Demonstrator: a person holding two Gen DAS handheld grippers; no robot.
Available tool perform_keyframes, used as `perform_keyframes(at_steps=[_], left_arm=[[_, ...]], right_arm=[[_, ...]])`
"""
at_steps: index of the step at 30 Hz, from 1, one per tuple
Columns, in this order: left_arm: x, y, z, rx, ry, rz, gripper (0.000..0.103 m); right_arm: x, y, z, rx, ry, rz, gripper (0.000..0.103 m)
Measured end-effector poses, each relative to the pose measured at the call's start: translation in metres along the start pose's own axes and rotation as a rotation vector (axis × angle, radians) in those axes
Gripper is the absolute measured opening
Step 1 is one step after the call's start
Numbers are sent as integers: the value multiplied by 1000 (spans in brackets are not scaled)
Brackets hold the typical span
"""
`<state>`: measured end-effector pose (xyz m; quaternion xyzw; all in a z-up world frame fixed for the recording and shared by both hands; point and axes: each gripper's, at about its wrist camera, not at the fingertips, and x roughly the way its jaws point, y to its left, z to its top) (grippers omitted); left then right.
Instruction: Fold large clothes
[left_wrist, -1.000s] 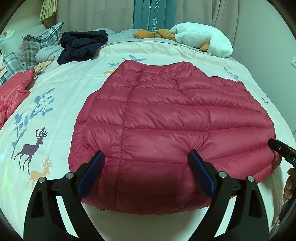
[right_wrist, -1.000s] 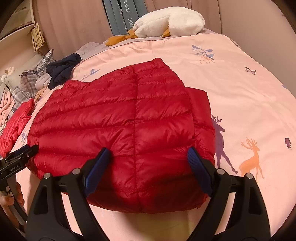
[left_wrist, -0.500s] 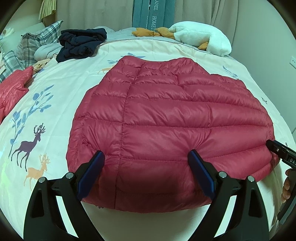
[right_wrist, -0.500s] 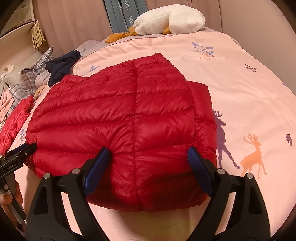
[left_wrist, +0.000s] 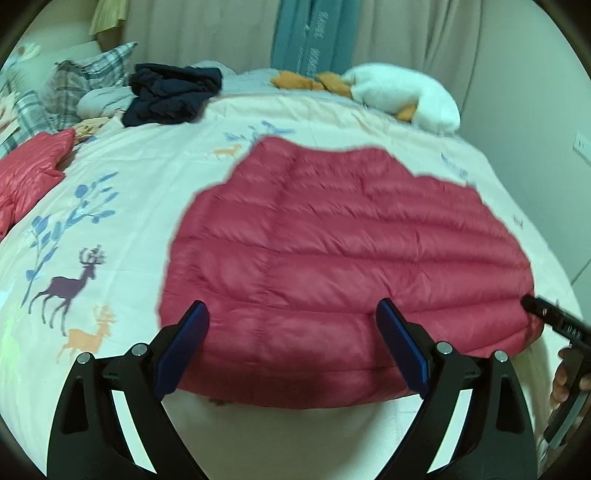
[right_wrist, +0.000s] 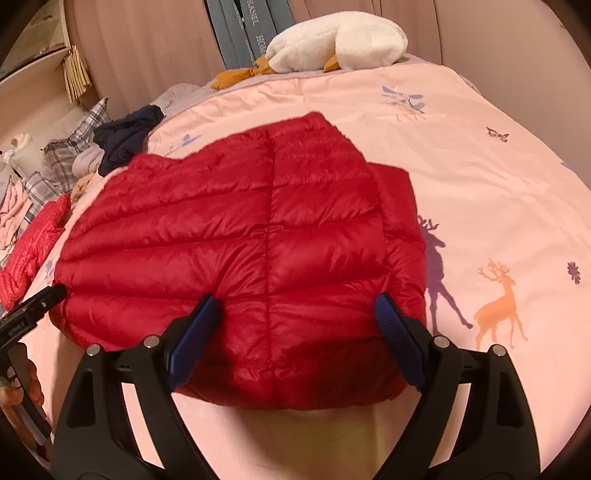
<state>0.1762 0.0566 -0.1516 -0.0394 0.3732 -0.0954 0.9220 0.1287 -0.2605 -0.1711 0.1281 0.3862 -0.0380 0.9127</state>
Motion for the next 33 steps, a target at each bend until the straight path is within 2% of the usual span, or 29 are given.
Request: perform_keyframes(at_steps=[3,6,8,9,11,13,16,19,22,24,25,27,31,32,33], left_arm=[[-13,25,9,-69,-39,0,93],[-14,47,14,-130,-35,-7,93],[-11,66,16,-198,-12,-67,93],[-5,77,16,-250,15,-132,93],[2,96,17,-332,41,-206,93],[6,101,16,-354,45,-230,93],[10,104,16,-377,60,-317,93],[14,98,16,-360,69,-344,92],[17,91,16,-337,77,-370,82],[21,87,16,-324,95,-398,70],[24,84,15,-314,111,-398,67],[30,82,14,-299,139,-373,55],[40,88,10,-343,168,-408,37],[40,90,8,-355,172,-423,28],[41,91,6,-360,179,-433,22]], right_arm=[[-15,-4,2,12,-37,12,88],[-29,-18,6,58,-77,15,88],[-32,-31,10,102,-81,12,88],[-32,-45,12,152,-75,26,88],[-30,-55,11,191,-61,51,88],[-27,-62,10,219,-49,74,88],[-22,-68,9,252,-35,110,88],[-16,-71,8,283,-20,154,88],[-12,-68,8,287,-12,181,83],[-10,-65,10,278,-5,190,77],[-10,-64,11,269,-7,187,77],[-8,-63,12,261,-3,180,73],[-2,-64,17,265,12,162,49],[-2,-63,17,260,13,162,43],[-2,-62,18,247,13,159,41]])
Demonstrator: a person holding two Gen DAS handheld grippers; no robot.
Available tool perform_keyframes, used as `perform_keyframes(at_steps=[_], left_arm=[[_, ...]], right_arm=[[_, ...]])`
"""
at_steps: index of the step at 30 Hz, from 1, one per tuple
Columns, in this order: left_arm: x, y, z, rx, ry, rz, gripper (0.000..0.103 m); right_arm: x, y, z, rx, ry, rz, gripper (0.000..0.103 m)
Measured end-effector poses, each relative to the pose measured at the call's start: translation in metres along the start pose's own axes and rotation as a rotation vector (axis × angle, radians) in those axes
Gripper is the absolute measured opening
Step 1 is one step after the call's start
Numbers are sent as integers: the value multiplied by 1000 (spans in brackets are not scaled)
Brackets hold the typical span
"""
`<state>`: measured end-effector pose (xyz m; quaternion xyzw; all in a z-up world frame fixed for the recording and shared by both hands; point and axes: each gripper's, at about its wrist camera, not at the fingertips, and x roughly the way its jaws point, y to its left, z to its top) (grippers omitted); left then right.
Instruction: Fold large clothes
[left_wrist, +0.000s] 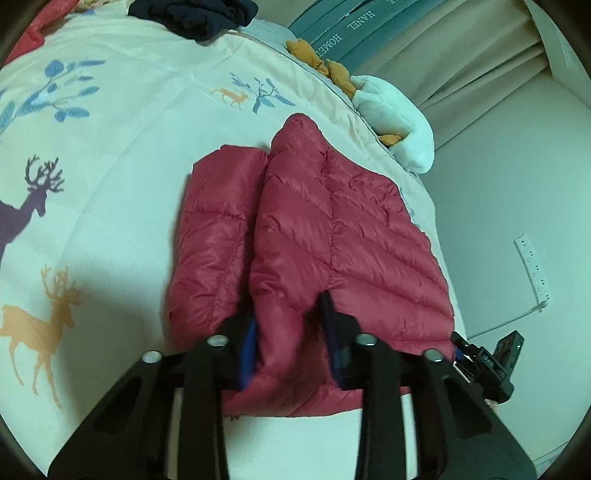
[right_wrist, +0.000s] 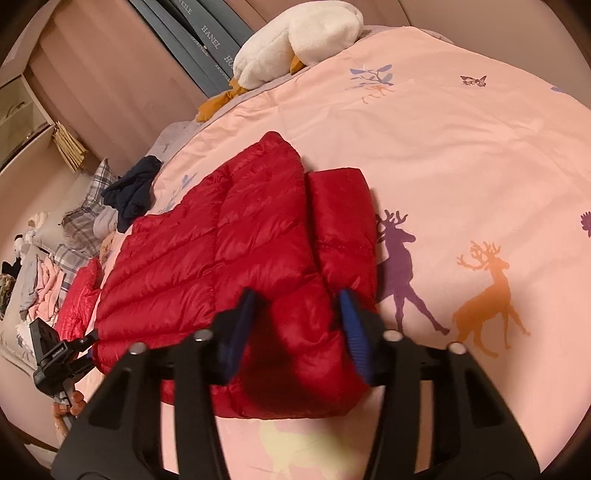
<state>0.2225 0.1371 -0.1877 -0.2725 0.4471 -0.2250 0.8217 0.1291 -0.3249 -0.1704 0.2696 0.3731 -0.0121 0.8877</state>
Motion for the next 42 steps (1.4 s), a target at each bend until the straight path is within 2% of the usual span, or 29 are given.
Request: perform_keyframes(at_steps=[5,11,15,16,17,20,22,24,26,28,31,33,35,36,38,42], left_arm=[[-1,0,-11,26,37,-1,15],[-3,9,-22,-7,61,-17,15],[0,8,-17,-16,60,11,20],[-1,5,-14,-8,55,31,20],[-5,0,-11,10,41,67,25],[-19,-19,-6,92,-14,167,29],[-26,-31,-2,140,-49,206,32],[-27,-48,5,191,-72,212,39],[-20,-66,9,244,-77,213,44],[-6,-84,11,297,-67,206,45],[18,-110,10,382,-49,224,52],[36,-122,11,440,-41,257,52],[54,-126,12,487,-35,322,54],[65,-125,11,505,-22,358,62],[83,-115,14,500,21,400,68],[87,-104,17,464,51,368,68]], right_arm=[[-8,-2,-4,-12,-2,27,19],[-9,-4,-18,-34,45,34,15],[-4,-4,-23,-49,70,3,15],[-6,-4,-20,-40,64,-4,15],[-9,-3,-18,-42,53,-19,18],[-30,16,-9,-129,-49,-100,30],[-36,30,-6,-183,-80,-87,32],[-33,52,-4,-251,-77,-52,37],[-20,78,-4,-328,-63,-31,46],[-5,103,-3,-394,-51,-28,48],[14,141,-5,-506,-56,-20,50],[32,162,-5,-572,-44,-13,50],[50,174,-4,-598,-10,-13,50],[62,176,-4,-608,20,-26,50],[88,174,-5,-632,97,-78,51],[109,167,-3,-604,175,-78,52]])
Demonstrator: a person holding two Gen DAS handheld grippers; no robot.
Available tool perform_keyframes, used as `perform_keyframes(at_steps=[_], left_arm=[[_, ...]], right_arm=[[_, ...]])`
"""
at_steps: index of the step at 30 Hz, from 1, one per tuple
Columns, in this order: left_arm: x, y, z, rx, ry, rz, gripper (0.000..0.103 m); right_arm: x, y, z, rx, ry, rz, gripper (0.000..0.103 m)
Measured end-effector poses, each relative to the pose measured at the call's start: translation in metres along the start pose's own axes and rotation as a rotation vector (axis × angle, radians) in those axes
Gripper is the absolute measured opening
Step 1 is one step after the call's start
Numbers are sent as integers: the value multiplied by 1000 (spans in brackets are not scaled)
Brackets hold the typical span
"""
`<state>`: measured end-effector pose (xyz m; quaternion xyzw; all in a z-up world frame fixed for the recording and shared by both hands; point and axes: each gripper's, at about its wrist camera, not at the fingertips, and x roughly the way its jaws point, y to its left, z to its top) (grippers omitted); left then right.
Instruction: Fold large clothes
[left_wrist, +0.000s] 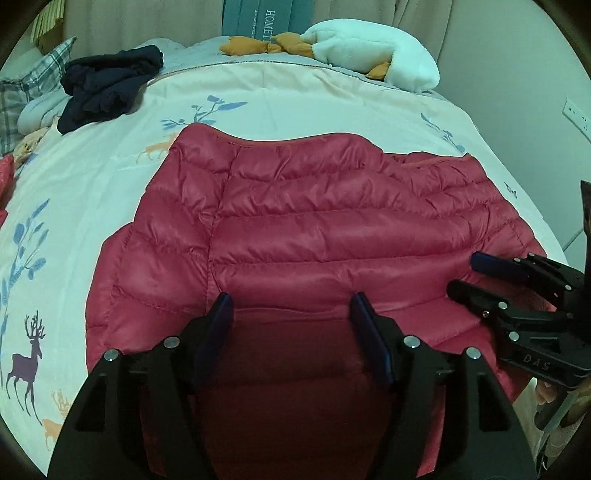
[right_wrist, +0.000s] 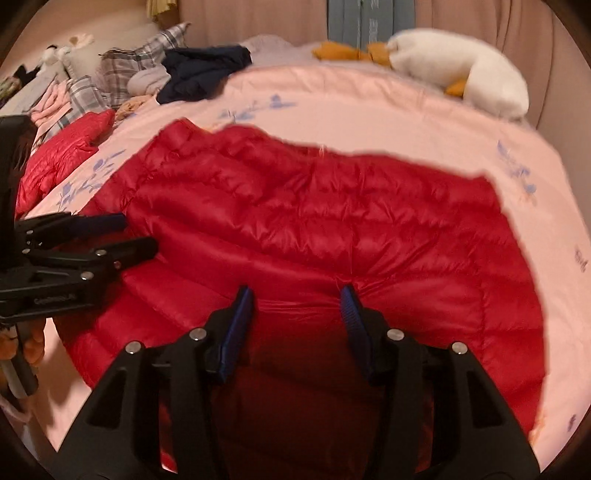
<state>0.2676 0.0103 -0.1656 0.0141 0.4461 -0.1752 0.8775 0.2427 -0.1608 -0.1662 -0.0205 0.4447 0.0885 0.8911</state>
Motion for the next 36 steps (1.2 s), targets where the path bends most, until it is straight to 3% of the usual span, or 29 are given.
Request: perform_keyframes(at_steps=[4,6,8,11,15,18,21,24,26,29,32,34,36], left_arm=[[-10,4,2,-13,-12,-37,68],[-18,12,3,-54,-26,-83,69],[-20,18,4,-98,-34,-117,69],[-25,28,5,-152,-51,-151,69],[-25,26,10,-116,-68,-116,69],[-20,26,15,-66,-82,-5,71],[-11,32,17,-79,-61,-26,73],[-8,34,17,-69,-60,-20,74],[-6,36,17,-69,-57,-21,74],[-5,38,17,-75,-49,-28,74],[-6,39,16,-80,-47,-27,74],[-5,40,16,-85,-46,-29,74],[-5,41,15,-92,-45,-33,74]], right_arm=[[-14,-7,11,27,19,81,51],[-30,-13,22,41,-38,142,52],[-38,-17,40,23,-83,133,56],[-28,-20,66,-19,-74,164,58],[7,-20,102,-79,-3,203,59],[24,-16,123,-112,12,251,59],[48,-11,136,-150,69,279,59],[74,-6,134,-193,174,314,50],[79,-3,128,-221,194,340,41],[88,2,121,-257,215,295,24],[71,13,121,-326,110,220,6],[56,17,125,-340,22,200,5],[56,22,125,-361,-11,157,5]])
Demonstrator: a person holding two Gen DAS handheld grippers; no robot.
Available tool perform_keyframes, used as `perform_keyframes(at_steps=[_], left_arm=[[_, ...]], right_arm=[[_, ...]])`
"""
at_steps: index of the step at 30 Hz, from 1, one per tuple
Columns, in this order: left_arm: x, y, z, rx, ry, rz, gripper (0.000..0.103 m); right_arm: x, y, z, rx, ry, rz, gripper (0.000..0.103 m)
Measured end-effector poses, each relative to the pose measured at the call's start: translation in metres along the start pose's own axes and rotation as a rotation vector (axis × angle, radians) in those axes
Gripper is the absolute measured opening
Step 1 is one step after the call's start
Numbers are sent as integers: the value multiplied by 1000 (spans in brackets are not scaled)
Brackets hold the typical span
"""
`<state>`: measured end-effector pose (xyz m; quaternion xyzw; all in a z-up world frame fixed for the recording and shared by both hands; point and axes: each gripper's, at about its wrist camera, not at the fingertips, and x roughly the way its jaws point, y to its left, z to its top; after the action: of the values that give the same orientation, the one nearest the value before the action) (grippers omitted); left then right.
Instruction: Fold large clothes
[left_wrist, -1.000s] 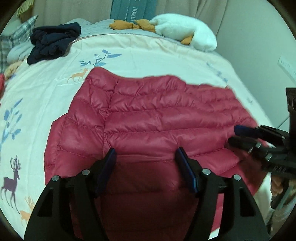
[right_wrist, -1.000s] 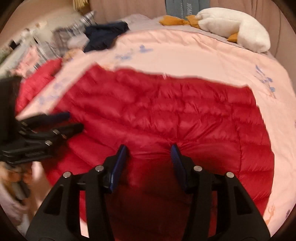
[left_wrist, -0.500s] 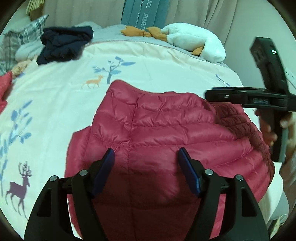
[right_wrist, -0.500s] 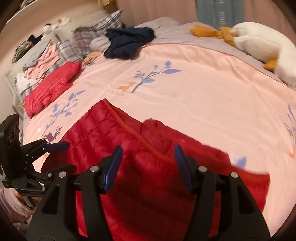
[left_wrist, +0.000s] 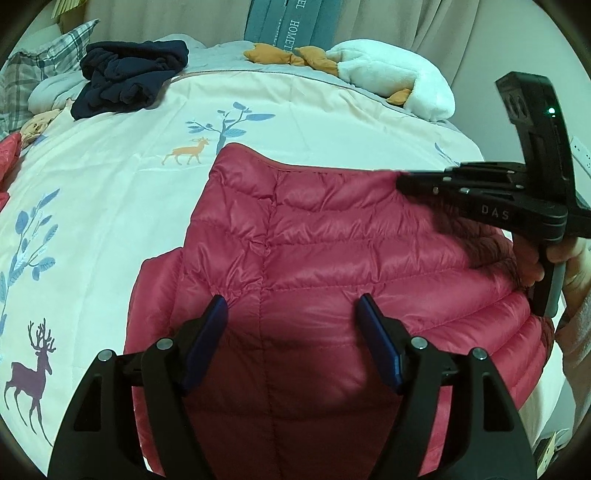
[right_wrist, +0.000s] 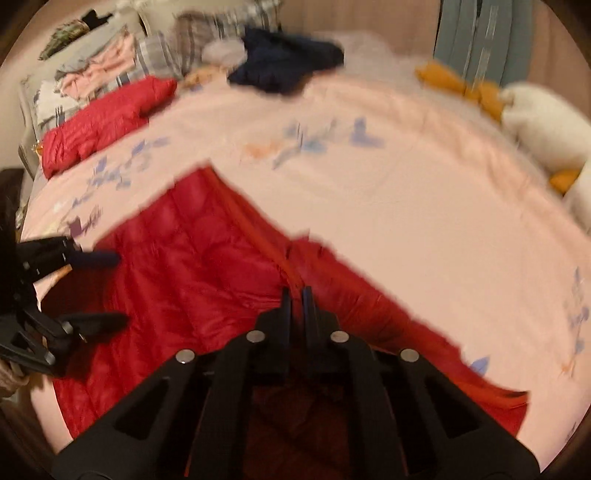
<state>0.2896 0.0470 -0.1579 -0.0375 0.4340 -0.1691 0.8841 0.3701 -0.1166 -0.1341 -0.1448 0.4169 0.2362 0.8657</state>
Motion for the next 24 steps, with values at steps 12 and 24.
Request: perform_keyframes(at_steps=[12,24], left_arm=[[-3,-3,7,-5,12,24,74],[1,-7,6,0,26,56,74]], right_arm=[[-36,-19,-13,153,-30,39,21],[-7,-67,-37,409,62,-234,5]])
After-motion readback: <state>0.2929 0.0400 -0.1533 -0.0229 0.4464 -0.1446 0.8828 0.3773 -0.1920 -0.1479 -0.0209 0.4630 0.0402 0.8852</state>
